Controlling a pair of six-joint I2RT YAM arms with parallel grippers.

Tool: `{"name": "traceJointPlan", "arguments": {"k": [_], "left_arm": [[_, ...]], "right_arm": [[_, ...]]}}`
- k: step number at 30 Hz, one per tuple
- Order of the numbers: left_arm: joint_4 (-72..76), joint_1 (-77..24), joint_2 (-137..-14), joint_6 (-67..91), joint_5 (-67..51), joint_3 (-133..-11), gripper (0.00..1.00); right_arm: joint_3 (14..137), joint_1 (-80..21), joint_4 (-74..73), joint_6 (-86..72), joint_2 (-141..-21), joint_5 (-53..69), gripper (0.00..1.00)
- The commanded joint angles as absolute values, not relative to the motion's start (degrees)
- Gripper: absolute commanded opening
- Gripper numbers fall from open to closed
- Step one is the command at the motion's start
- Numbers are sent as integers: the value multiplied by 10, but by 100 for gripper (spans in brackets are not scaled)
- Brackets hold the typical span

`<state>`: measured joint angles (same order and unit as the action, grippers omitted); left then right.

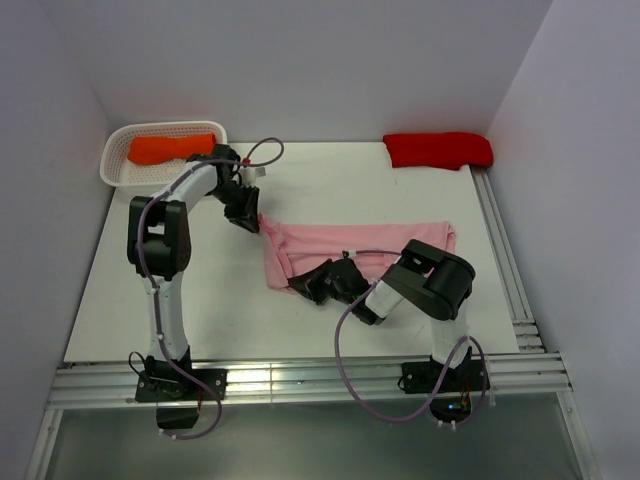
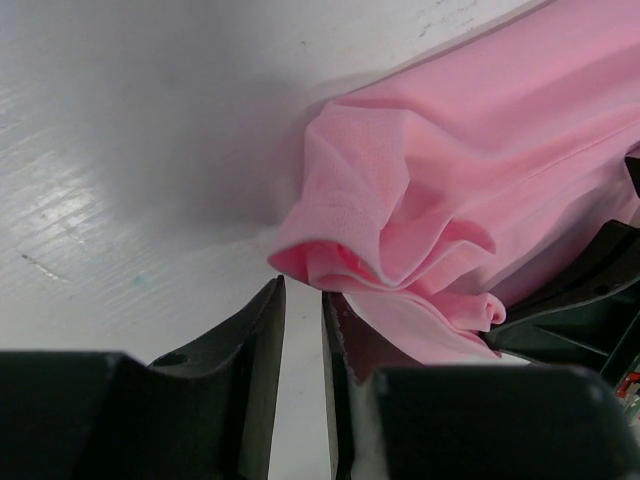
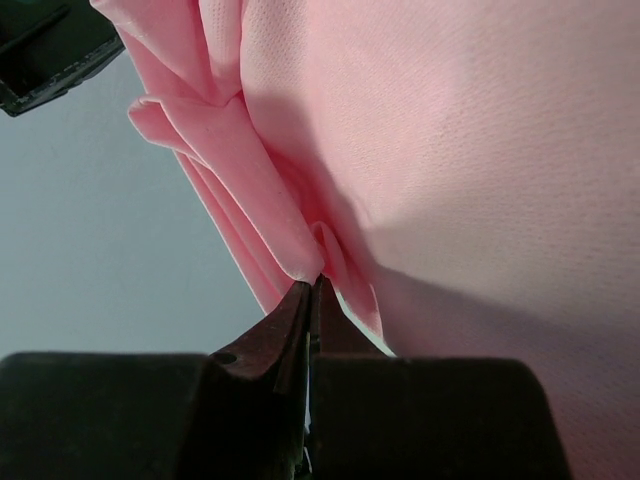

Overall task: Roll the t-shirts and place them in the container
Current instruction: Roll the tshirt

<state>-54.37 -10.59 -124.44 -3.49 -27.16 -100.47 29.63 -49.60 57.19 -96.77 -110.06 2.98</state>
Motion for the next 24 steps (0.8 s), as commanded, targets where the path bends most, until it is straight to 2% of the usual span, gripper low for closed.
{"name": "traceJointPlan", "arguments": {"k": [1,9,24], "left_arm": [[-526,-119,-1244,-23,-284,-1018,27],[-526,-152,-1250,-18,-257,-1044,30],[-536,-214,-1299,-18,-182,-1084,29]], "right_arm": [[305,-493,555,-963,-1092,13,0],[324,-495,467,-928,-1061,1,0],[402,-517,260,-857,-1009,-54,0]]}}
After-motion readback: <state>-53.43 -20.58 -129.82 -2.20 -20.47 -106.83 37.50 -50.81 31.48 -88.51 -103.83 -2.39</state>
